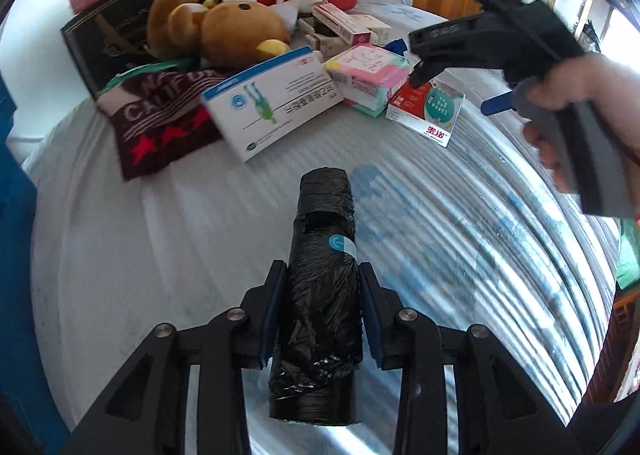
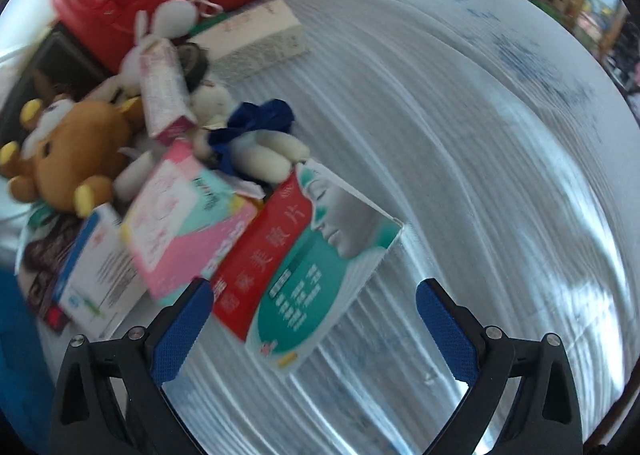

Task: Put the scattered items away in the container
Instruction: 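Lift the black roll with the left gripper toward the blue crate while the right gripper carries the white box, then lower the black roll into the blue crate with the left gripper while the right gripper lowers the white box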

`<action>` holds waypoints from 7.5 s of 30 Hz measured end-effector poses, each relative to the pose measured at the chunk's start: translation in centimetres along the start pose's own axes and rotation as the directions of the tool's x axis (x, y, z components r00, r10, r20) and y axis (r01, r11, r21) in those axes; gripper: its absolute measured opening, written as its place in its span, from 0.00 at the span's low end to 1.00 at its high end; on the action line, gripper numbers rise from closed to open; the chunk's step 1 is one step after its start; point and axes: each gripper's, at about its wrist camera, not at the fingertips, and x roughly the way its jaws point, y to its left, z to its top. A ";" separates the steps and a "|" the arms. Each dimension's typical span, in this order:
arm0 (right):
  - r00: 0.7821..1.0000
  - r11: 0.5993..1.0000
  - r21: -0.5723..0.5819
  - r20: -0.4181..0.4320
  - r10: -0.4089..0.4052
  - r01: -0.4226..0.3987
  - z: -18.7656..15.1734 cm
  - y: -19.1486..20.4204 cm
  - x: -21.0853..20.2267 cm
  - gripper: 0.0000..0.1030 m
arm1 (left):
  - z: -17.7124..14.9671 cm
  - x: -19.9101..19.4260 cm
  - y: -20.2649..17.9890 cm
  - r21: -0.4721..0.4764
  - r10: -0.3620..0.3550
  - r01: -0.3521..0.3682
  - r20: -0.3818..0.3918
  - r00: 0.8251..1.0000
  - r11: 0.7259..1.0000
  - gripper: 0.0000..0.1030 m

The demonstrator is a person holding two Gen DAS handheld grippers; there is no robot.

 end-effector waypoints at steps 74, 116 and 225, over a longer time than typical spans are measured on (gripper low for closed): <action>0.985 0.938 -0.313 0.034 0.172 -0.153 -7.1 -6.8 -13.9 0.18 | 1.9 -8.3 -2.3 -0.231 0.139 -0.142 -0.027 0.990 0.962 0.32; 0.871 0.825 -0.467 0.202 0.449 -0.317 -11.7 -1.0 -37.9 0.18 | 8.8 -32.4 -2.2 -0.209 0.205 -0.150 0.269 0.941 0.966 0.32; 0.807 0.410 -0.843 -0.046 0.589 -0.347 -30.3 47.4 -42.2 0.18 | -12.0 -47.4 30.1 -0.623 0.512 -0.268 0.250 0.822 0.735 0.32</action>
